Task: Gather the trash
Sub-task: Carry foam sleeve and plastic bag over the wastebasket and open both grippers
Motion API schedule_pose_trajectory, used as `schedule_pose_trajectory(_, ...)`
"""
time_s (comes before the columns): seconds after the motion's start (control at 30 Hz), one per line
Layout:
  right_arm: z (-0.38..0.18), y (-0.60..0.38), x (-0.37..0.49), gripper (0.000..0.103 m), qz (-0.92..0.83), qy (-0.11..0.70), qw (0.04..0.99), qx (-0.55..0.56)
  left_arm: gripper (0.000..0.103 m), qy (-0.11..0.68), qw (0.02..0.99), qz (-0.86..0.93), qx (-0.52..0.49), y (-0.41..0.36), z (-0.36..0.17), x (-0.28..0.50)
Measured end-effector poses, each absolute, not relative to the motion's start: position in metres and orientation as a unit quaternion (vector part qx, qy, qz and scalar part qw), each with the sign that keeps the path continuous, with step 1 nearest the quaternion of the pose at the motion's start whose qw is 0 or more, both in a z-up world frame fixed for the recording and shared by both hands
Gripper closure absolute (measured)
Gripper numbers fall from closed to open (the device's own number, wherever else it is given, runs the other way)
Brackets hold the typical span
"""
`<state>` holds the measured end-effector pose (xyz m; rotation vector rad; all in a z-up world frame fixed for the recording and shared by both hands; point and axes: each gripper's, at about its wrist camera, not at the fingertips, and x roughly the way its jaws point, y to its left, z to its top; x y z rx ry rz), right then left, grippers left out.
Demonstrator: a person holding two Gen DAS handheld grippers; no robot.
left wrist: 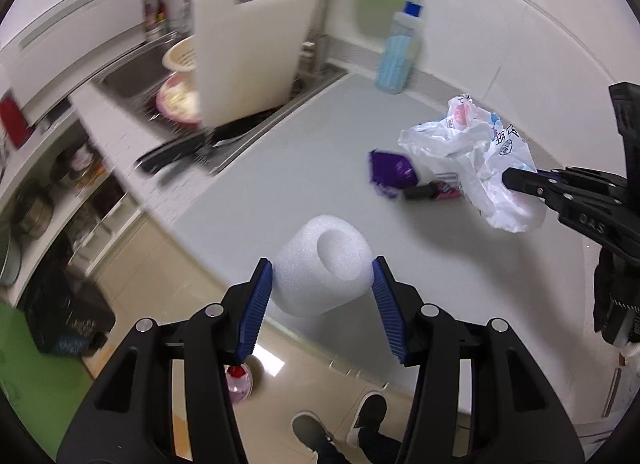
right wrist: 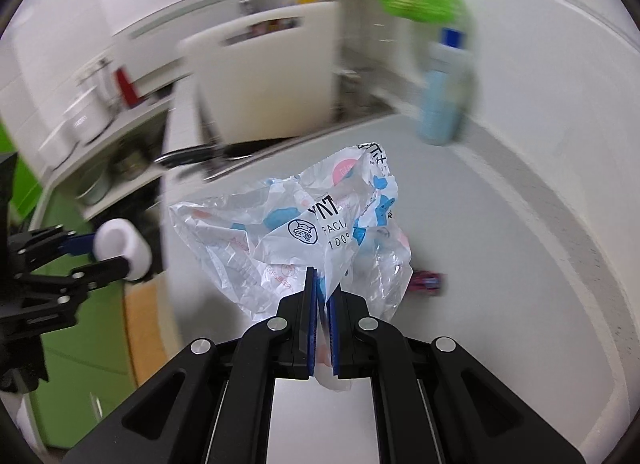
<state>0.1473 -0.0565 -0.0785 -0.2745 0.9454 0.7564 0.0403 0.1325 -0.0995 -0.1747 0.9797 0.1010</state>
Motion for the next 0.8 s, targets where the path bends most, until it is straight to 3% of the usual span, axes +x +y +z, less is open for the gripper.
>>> schedule_pose_trajectory(0.37, -0.125, 0.066, 0.051, 0.098, 0.450, 0.457, 0.746, -0.179, 0.052, 0.480, 0.855, 0.141, -0.136, 0.216, -0.149, -0.079)
schedule_pose_trajectory(0.6, -0.201, 0.135, 0.007, 0.098, 0.467, 0.477, 0.711, -0.223, 0.052, 0.499, 0.830, 0.182, -0.171, 0.270, -0.230, -0.131)
schedule_pose_trajectory(0.8, -0.287, 0.184, -0.010, 0.098, 0.470, 0.493, 0.687, -0.254, 0.052, 0.521, 0.804, 0.203, -0.201, 0.312, -0.333, -0.154)
